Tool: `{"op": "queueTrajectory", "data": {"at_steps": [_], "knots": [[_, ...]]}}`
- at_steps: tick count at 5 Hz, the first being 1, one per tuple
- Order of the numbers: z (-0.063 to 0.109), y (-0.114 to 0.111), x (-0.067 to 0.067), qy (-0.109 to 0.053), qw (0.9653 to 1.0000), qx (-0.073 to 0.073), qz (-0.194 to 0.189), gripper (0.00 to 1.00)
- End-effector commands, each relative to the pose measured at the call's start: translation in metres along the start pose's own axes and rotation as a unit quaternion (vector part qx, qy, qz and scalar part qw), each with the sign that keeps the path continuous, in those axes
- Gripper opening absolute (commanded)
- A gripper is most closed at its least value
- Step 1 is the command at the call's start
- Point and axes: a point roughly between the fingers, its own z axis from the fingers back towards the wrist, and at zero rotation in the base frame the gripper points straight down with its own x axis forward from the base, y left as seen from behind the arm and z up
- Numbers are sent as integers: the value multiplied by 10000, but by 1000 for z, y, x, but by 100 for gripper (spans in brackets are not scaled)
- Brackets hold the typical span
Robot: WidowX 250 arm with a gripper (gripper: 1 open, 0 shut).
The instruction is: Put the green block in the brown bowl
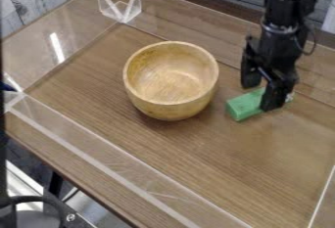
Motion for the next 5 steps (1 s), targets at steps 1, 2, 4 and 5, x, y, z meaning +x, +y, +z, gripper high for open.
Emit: {"op": "queueTrajectory", "data": {"at_steps": [1, 2, 4, 5], "knots": [[10, 3, 14, -264, 9996, 98, -58, 0], [6, 4, 16, -207, 9997, 85, -67, 0], [5, -1, 11, -271, 9995, 157, -62, 0], [5, -4, 9, -310, 9993, 190, -44, 0]]}}
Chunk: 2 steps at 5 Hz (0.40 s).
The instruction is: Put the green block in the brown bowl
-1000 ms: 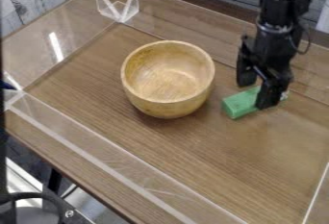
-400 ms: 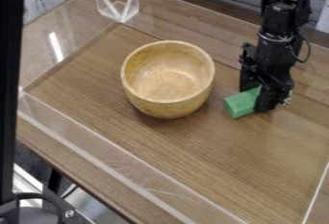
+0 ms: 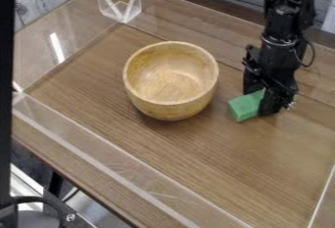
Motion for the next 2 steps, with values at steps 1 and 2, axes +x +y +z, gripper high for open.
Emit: {"op": "queueTrajectory", "data": {"at_steps": [1, 2], "knots": [[17, -2, 5, -211, 9997, 136, -41, 0], [16, -3, 4, -182, 9997, 147, -30, 0]]}}
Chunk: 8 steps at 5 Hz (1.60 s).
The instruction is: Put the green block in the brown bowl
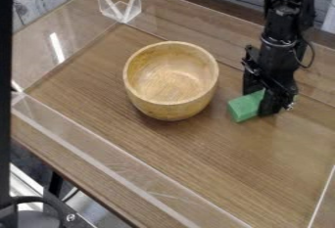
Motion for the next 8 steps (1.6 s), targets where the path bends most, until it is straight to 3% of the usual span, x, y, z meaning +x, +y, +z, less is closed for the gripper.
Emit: {"op": "queueTrajectory", "data": {"at_steps": [1, 8], "knots": [[15, -2, 4, -192, 9997, 115, -45, 0], [12, -7, 4, -277, 9995, 171, 2, 0]]}}
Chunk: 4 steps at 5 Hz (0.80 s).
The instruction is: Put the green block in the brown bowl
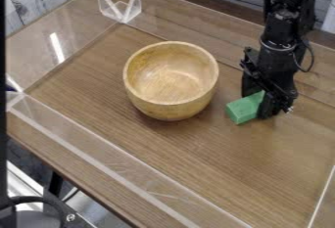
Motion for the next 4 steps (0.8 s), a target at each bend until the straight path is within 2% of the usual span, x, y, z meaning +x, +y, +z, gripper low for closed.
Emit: {"op": "queueTrajectory", "data": {"at_steps": [1, 3, 4], "knots": [[25, 0, 0, -218, 9995, 171, 122, 0], [56, 8, -10, -334, 9974, 408, 501, 0], [80, 13, -14, -471, 9951, 590, 633, 0]]}}
